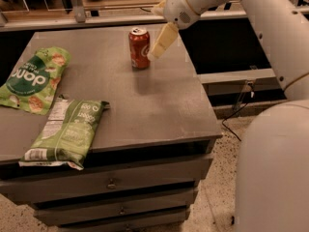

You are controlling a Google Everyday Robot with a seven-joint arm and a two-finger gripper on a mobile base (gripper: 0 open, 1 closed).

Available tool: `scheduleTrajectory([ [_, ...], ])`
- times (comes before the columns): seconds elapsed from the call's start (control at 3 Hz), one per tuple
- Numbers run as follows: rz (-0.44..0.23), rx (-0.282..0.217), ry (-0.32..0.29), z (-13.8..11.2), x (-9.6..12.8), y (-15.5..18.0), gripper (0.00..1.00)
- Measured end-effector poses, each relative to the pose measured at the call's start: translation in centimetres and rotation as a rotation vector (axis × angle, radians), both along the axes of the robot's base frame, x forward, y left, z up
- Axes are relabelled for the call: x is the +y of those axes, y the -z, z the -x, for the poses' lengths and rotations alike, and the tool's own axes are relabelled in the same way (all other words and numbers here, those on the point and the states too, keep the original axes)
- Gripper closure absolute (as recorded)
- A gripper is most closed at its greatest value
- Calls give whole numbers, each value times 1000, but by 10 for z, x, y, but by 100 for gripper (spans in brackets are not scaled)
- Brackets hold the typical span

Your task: Move coke can near green jalapeno chip bag

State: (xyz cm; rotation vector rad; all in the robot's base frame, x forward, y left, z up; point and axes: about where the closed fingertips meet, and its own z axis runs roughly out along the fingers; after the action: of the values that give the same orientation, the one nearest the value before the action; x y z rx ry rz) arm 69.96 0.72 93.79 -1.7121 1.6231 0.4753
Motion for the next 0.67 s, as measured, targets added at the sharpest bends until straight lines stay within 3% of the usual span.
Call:
scheduleTrajectory([
  [0.33, -101, 7, 34, -20, 18, 11, 0],
  [0.67, -144, 40, 82, -31, 24, 22, 0],
])
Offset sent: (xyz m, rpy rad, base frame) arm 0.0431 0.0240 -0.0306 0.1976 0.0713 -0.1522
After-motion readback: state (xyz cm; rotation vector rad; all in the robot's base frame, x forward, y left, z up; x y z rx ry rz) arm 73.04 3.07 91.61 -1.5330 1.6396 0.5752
